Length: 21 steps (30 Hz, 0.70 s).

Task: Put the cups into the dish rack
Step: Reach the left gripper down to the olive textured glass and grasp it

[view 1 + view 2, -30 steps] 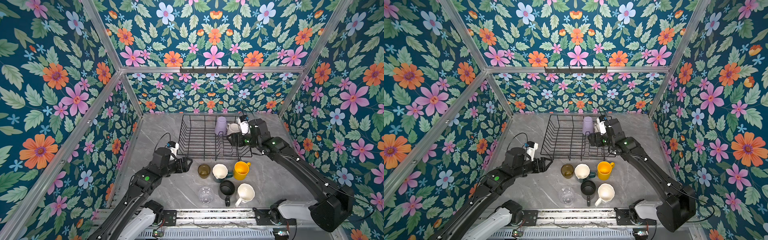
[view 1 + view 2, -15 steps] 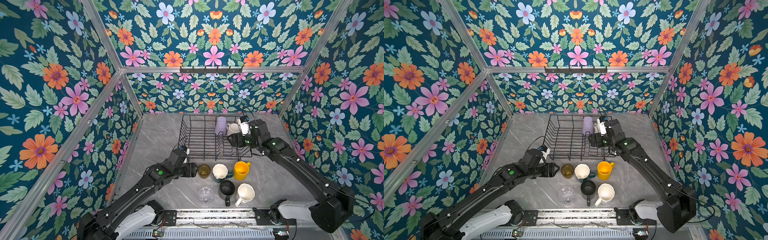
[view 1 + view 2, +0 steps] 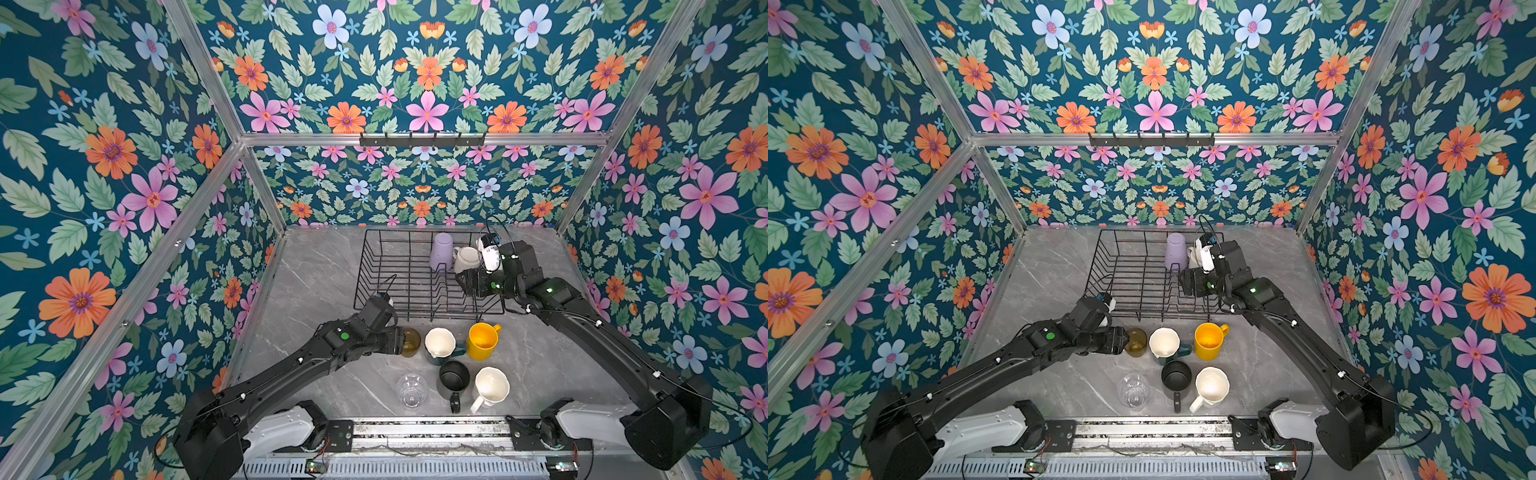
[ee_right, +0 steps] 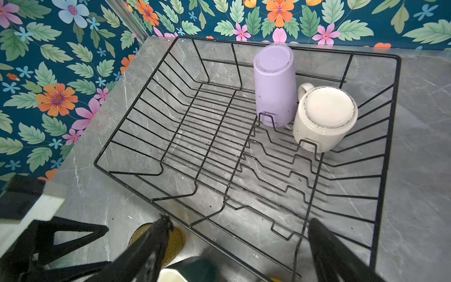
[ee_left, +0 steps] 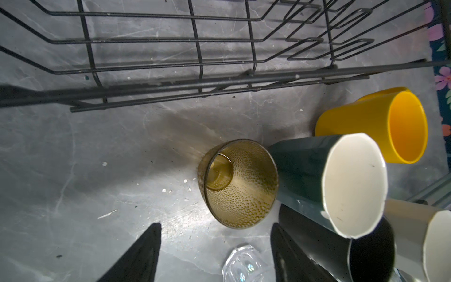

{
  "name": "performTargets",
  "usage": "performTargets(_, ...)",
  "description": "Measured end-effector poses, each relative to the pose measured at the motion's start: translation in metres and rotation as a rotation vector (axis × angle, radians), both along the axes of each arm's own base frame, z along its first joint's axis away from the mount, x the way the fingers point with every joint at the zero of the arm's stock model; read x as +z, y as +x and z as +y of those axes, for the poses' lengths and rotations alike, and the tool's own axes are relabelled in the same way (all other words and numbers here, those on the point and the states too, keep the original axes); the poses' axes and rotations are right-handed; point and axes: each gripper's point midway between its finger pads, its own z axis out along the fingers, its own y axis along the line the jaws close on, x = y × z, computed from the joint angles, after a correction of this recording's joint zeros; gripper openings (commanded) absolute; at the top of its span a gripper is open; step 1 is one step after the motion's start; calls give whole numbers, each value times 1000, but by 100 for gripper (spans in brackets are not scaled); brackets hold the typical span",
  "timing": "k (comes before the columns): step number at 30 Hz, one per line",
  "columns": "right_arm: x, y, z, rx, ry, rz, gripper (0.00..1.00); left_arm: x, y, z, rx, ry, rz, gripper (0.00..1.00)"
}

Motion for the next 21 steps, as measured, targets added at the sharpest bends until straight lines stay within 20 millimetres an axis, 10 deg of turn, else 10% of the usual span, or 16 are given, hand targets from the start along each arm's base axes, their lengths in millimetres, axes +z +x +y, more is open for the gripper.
performTargets(21,-8,-4,-3,-3,-15,11,89,-33,15,-13,3,77,38,59)
